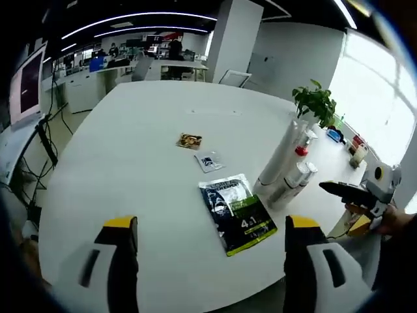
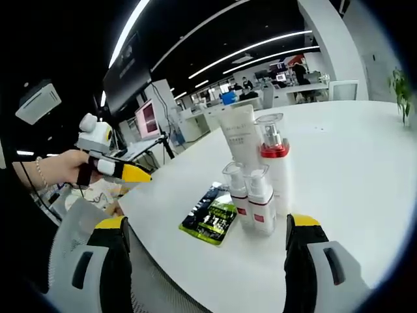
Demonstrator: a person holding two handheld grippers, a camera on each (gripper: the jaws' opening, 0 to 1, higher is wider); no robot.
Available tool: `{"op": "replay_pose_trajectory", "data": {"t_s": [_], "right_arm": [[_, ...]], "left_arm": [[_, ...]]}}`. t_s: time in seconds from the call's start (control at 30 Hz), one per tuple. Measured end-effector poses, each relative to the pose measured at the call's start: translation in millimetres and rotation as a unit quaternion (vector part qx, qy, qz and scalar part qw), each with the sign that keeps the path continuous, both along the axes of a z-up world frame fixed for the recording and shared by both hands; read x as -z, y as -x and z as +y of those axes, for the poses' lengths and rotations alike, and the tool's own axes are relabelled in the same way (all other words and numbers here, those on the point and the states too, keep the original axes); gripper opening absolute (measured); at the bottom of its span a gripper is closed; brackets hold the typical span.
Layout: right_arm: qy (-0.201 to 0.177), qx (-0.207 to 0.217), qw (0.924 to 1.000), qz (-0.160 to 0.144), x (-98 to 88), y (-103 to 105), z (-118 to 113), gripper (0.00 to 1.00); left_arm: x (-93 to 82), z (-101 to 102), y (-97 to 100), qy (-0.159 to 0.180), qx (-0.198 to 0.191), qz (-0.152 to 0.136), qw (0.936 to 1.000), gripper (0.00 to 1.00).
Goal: Arrange the skincare products in the storage area until every visible bottle or jar stands upright without overlapping.
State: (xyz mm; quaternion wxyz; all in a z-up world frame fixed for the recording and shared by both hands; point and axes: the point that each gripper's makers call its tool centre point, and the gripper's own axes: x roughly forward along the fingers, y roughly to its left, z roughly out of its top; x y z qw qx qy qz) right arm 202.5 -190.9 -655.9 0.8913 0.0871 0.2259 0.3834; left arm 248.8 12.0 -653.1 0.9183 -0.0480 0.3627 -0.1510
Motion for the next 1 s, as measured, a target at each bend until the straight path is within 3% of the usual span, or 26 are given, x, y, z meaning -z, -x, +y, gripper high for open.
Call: {"op": "replay_pose_trajectory", "data": {"t_s": [0.3,0.5,0.6,0.7,0.93,1.0], "right_arm": [[-0.003,0.02,0.9998,0.005,1.1,-4,-6,0.97],[-0.002,0.029,0.9995,0.01,2.5,-6,-9,0.97],[-0.001,0.035,0.9993,0.013,4.1,-7,-11,0.97],[0.0,0.043,0.9989,0.016,5.9,-9,-15,0.97],[0.003,0.055,0.9983,0.021,8.8,-11,-20,0.96],[0.003,0.057,0.9981,0.025,9.7,-11,-20,0.96]], "left_arm": [[22.5,-16,-42.1,-0.016,-0.008,0.025,0.9995,0.88],[24.9,-25,-64.4,-0.022,-0.021,0.028,0.9991,0.86],[29.1,-30,-84.6,-0.029,-0.025,0.031,0.9988,0.85],[34.0,-36,-94.4,-0.026,-0.032,0.053,0.9978,0.84],[45.0,-57,-115.5,-0.043,-0.023,0.05,0.9975,0.79],[55.6,-57,-129.0,-0.047,-0.02,0.053,0.9973,0.78]]}}
